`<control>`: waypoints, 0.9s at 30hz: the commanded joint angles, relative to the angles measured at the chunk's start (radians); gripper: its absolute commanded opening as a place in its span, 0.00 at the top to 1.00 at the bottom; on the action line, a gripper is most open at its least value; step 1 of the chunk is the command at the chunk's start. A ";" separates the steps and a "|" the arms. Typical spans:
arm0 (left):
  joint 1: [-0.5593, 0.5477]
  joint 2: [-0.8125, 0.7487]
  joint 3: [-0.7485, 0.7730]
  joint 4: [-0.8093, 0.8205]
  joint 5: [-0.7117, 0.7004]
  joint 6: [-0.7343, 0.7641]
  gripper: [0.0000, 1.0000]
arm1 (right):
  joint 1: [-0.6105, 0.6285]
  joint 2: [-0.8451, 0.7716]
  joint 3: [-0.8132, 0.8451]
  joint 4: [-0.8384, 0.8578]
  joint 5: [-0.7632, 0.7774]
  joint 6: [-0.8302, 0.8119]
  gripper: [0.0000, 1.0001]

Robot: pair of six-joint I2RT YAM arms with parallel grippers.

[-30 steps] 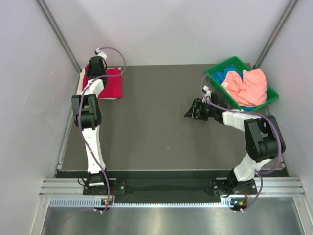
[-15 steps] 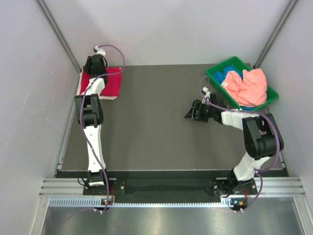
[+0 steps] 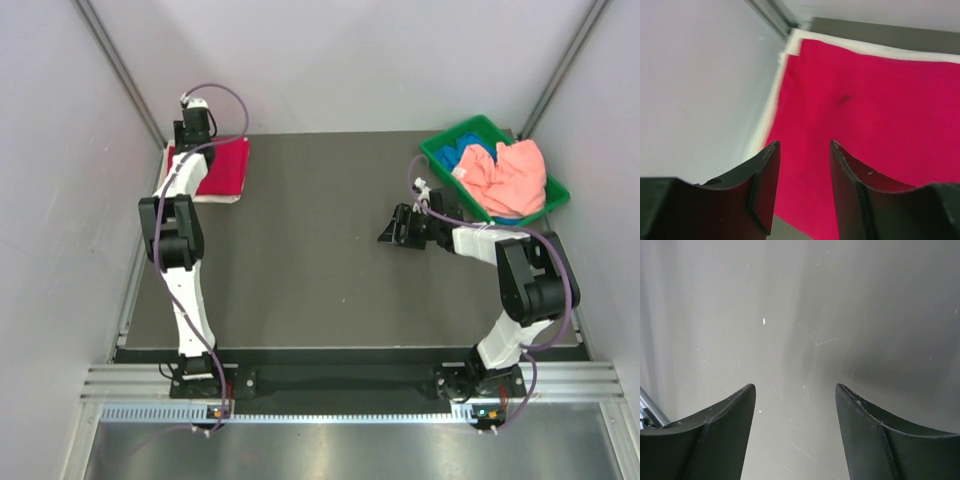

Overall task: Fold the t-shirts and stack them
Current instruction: Neatly place the folded tshirt to the corner

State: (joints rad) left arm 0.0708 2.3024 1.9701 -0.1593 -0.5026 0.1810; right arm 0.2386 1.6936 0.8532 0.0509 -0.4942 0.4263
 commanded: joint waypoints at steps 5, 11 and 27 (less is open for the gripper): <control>-0.037 -0.231 -0.094 -0.291 0.314 -0.333 0.64 | 0.011 -0.031 0.038 0.020 -0.012 -0.021 0.34; -0.063 -0.373 -0.399 -0.180 0.493 -0.382 0.54 | 0.011 -0.038 0.032 0.032 -0.038 -0.011 0.34; -0.281 -0.213 -0.422 -0.031 -0.028 0.053 0.38 | 0.010 -0.060 0.023 0.032 -0.047 -0.015 0.35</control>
State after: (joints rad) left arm -0.2085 2.0403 1.5082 -0.2470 -0.3706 0.1169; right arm 0.2386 1.6653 0.8532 0.0525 -0.5255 0.4274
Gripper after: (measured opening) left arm 0.616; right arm 0.655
